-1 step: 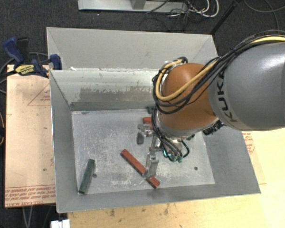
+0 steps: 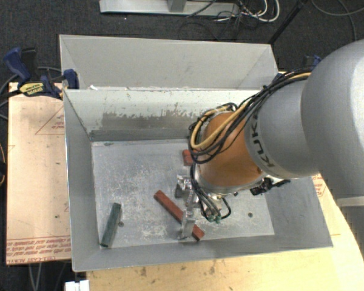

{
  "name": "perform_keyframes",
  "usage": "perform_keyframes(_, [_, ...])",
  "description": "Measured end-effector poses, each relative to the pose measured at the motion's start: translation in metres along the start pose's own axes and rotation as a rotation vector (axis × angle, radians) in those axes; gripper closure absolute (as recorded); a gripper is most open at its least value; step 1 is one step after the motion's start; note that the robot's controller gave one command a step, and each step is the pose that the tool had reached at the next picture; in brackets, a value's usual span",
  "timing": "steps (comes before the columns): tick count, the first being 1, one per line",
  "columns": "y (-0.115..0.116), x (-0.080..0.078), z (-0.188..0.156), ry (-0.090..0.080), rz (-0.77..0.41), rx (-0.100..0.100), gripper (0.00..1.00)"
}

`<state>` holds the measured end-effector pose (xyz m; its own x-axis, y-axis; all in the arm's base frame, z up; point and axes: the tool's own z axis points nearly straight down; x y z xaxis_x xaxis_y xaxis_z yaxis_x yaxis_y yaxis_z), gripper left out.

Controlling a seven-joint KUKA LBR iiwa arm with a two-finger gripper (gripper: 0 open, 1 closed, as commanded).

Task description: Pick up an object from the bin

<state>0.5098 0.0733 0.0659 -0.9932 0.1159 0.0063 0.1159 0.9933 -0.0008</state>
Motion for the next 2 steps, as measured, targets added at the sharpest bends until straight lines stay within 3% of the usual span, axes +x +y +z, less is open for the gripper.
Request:
perform_keyframes(1, [0.001, -0.002, -0.005, -0.007, 0.002, -0.003, 1.0])
perform_keyframes(2, [-0.022, -0.005, -0.182, -0.017, 0.089, -0.004, 1.0])
